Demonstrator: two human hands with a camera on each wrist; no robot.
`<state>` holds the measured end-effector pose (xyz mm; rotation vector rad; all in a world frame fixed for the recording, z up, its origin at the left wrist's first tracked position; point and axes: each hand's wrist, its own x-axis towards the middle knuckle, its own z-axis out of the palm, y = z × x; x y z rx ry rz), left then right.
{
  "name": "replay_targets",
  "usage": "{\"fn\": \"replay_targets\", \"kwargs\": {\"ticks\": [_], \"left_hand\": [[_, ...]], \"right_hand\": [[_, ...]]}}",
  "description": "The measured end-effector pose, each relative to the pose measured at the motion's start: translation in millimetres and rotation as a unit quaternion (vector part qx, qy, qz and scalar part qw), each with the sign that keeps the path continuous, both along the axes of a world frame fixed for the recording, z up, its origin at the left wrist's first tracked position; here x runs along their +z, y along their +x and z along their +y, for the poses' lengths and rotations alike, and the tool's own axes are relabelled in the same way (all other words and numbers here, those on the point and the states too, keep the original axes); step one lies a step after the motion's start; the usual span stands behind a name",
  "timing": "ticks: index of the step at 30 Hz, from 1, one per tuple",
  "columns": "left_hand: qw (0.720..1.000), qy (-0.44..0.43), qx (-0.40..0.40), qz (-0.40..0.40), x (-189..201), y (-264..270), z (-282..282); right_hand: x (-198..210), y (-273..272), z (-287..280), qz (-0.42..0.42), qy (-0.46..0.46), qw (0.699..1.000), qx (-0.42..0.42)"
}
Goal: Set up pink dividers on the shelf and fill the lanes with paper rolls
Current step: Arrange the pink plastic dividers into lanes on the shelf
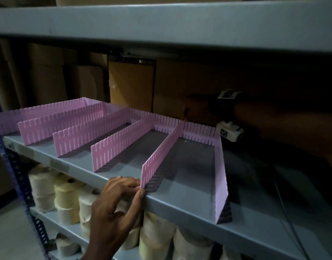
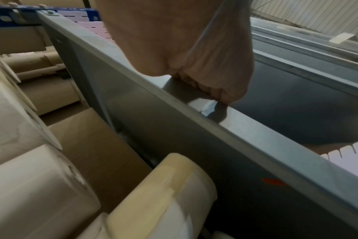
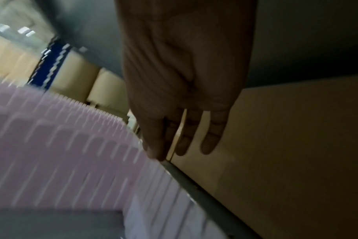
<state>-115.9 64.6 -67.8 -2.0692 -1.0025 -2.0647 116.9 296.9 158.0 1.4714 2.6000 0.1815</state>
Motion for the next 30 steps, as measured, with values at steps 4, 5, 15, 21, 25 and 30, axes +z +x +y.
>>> {"fn": "replay_targets", "kwargs": {"ticks": [4, 5, 15, 21, 25, 30], "left_hand": [[1.0, 0.013, -0.002, 0.007, -1, -1, 3], [1.0, 0.013, 0.0, 0.009, -2, -1, 4], [0.999, -0.002, 0.025, 0.031, -3, -3, -3], [0.979, 0.097, 0.175, -0.032, 8, 22, -24], [0.993, 0.106, 0.059, 0.012, 18, 66, -39], [0.997, -0.011, -0.017, 0.076, 20, 99, -40]], "right_hand": [[-4, 1, 0, 0.023, -0.017, 1.0, 0.013], [-5, 1, -1, 0.041, -0.009, 0.999, 0.003], [27, 25, -36, 0.028, -0.007, 0.996, -0.083], [27, 74, -58, 0.057, 0.016, 0.99, -0.129], [5, 92, -71, 0.057, 0.012, 0.989, -0.139], [-17, 99, -78, 0.069, 0.026, 0.99, -0.118]]}}
